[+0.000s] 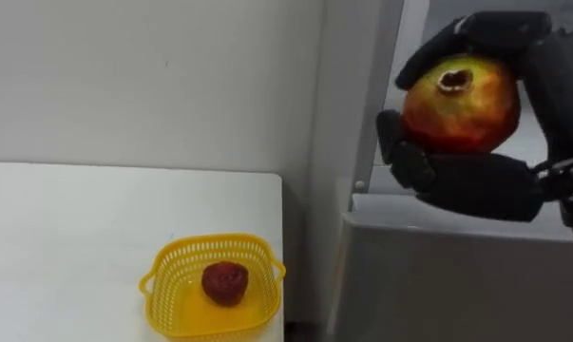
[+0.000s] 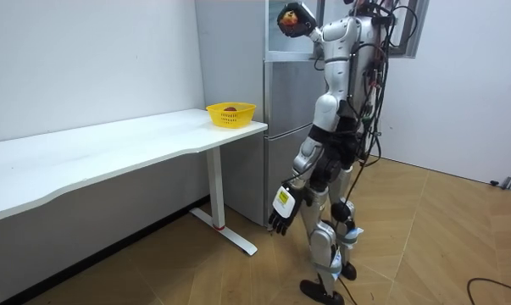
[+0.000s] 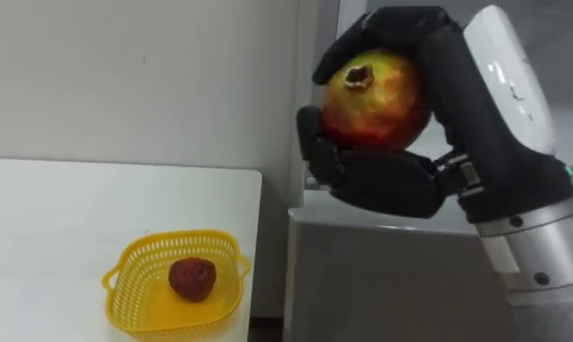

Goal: Retrieve from the upper fridge

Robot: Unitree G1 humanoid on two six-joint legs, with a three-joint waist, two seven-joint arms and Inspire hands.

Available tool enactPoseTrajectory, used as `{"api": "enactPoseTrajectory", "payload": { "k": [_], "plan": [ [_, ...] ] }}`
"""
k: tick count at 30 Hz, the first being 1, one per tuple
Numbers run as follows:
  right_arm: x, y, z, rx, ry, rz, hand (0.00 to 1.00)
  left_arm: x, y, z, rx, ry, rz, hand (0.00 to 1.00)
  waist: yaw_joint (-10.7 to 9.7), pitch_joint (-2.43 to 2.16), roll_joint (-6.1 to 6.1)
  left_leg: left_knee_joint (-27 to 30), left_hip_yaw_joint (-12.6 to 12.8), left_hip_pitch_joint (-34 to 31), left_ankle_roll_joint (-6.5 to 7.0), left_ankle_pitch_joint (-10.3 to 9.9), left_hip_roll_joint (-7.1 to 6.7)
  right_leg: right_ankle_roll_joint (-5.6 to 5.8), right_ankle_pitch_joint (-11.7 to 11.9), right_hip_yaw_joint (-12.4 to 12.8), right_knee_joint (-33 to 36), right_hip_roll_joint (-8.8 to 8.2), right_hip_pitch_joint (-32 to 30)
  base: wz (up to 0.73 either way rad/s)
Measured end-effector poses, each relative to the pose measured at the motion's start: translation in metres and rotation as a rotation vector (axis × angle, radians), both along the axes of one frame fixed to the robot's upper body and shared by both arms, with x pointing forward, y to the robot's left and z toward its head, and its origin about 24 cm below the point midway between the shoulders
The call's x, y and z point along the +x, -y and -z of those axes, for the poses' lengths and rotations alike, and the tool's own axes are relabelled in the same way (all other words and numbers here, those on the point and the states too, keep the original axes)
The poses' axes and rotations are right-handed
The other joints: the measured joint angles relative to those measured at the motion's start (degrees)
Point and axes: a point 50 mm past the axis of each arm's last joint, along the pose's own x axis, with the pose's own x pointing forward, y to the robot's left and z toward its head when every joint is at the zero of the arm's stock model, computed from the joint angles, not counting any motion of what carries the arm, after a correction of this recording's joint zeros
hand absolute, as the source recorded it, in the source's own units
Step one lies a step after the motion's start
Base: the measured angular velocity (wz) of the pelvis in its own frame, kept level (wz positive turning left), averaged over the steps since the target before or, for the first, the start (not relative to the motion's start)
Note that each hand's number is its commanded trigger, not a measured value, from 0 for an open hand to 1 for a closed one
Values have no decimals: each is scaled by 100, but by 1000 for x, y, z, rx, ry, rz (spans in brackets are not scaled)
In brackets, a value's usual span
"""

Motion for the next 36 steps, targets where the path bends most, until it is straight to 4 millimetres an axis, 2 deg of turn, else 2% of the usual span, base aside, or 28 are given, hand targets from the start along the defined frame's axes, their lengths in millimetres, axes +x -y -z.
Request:
{"api": "enactPoseTrajectory", "payload": {
  "k": [2,5,9,13,17,20,21,23,25,27,28,30,32,36],
  "plan": [
    [0,-8,2,-16,-8,-30,100,-1,-2,0,3,-9,5,0,62,-4,-36,0,-8,19,1,0,0,0,0,15,-2,-3,15,-2],
    [1,-18,6,-61,-25,-55,100,3,-4,0,8,-14,27,0,203,44,-114,-2,-13,38,1,1,3,0,0,-2,-4,3,38,0],
    [1,-28,9,-114,-47,-101,100,5,-9,-2,6,-21,39,0,340,42,-204,0,-129,-21,1,-1,0,-2,1,-95,-2,5,32,12],
    [1,-38,14,-157,-78,-138,100,5,-10,-2,3,-28,53,0,511,49,-244,-3,-192,-78,0,-2,-1,-2,1,-154,-2,2,28,11],
    [3,-53,17,-220,-83,-169,100,5,-10,-2,0,-33,58,0,693,77,-283,14,-317,-154,1,-2,-14,-2,1,-195,-9,7,6,12],
    [11,-61,25,-258,-122,-176,100,7,-8,-2,-4,-36,65,0,804,78,-311,43,-428,-204,0,-2,-21,-2,1,-295,-15,4,6,17],
    [13,-62,28,-264,-143,-175,100,8,-7,-2,-5,-37,67,0,864,64,-354,47,-471,-204,-1,1,-28,-1,1,-300,-14,0,8,24],
    [19,-61,32,-266,-171,-164,100,8,-6,-1,-6,-41,79,0,949,65,-385,54,-516,-209,0,3,-35,-1,1,-321,-21,-6,13,14],
    [29,-62,34,-277,-194,-154,100,6,-5,-1,-8,-48,90,0,988,79,-429,52,-534,-209,1,5,-37,-1,1,-325,-22,-10,18,9],
    [39,-63,37,-288,-221,-137,100,6,-6,-1,-8,-48,85,0,1066,129,-544,52,-630,-288,-6,17,-47,1,0,-482,-24,-21,13,16],
    [42,-62,39,-289,-231,-131,100,6,-6,-1,-6,-47,86,0,1062,126,-575,63,-653,-315,-7,20,-47,1,0,-505,-24,-38,3,31],
    [54,-54,50,-292,-296,-84,100,11,-8,-3,0,-37,94,0,1118,120,-716,139,-805,-395,-8,21,-61,4,-3,-647,-22,-63,8,35],
    [64,-49,64,-288,-364,-46,100,14,-11,-4,8,-38,95,0,1213,128,-801,182,-913,-439,-15,26,-97,4,-3,-671,-18,-65,2,29],
    [93,-35,113,-318,-591,39,100,22,-14,-6,21,-33,106,0,1466,133,-966,257,-1001,-567,-9,39,-112,4,-3,-804,-18,-88,-39,16]
  ]
}}
